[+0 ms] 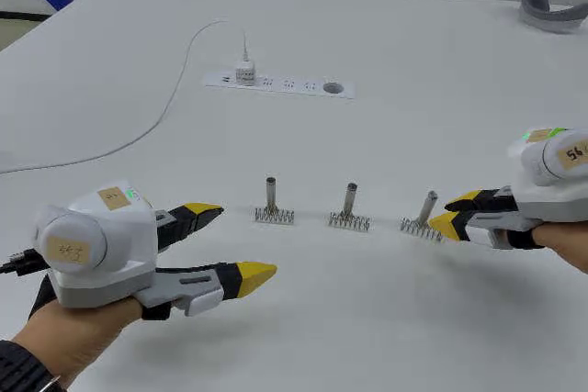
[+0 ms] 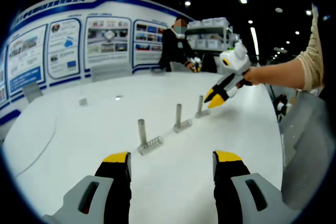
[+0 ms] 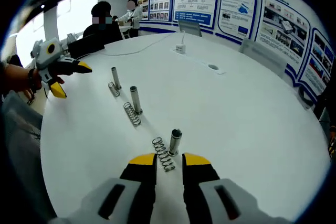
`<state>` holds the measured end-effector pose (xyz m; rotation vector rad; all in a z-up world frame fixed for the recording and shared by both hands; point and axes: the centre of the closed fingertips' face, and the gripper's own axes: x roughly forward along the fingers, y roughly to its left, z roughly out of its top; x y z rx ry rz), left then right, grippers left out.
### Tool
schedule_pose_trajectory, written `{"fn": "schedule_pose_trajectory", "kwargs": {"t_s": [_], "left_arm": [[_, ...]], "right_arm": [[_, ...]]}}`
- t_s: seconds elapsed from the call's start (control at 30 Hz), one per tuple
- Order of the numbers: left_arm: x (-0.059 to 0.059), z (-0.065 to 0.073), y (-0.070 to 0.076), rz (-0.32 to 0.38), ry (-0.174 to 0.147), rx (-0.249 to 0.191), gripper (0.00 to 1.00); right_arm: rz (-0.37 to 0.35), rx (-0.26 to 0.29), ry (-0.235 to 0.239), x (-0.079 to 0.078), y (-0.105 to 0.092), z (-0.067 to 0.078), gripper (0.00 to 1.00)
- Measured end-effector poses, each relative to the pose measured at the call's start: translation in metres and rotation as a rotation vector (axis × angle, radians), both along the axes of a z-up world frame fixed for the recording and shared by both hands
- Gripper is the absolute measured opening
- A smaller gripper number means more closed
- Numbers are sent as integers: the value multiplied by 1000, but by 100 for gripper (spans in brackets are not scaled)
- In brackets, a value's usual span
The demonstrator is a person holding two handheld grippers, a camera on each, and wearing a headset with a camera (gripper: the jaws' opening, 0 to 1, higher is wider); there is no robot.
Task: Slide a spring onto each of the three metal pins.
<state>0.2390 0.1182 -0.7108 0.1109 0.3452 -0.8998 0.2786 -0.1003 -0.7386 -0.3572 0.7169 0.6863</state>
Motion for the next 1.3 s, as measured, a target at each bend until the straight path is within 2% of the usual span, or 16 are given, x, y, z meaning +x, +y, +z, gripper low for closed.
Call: {"fn": "schedule_pose_trajectory", "kwargs": {"t_s": [0.23, 0.63, 0.83, 1.13, 1.3], "left_arm": [[0, -1, 1, 4, 4, -1, 64], [-2, -4, -1, -1, 12, -2, 64], [-4, -6, -2, -7, 19, -1, 63], [-8, -8, -8, -32, 27, -2, 60], [-11, -9, -12, -51, 30, -4, 58]], "right_arm": [[47, -35, 48, -2, -1, -15, 20], [85, -55, 113, -5, 3, -26, 15], [94, -66, 127, -7, 3, -29, 14], [82, -56, 153, -8, 4, -29, 12], [90, -56, 151, -12, 6, -25, 11]]}}
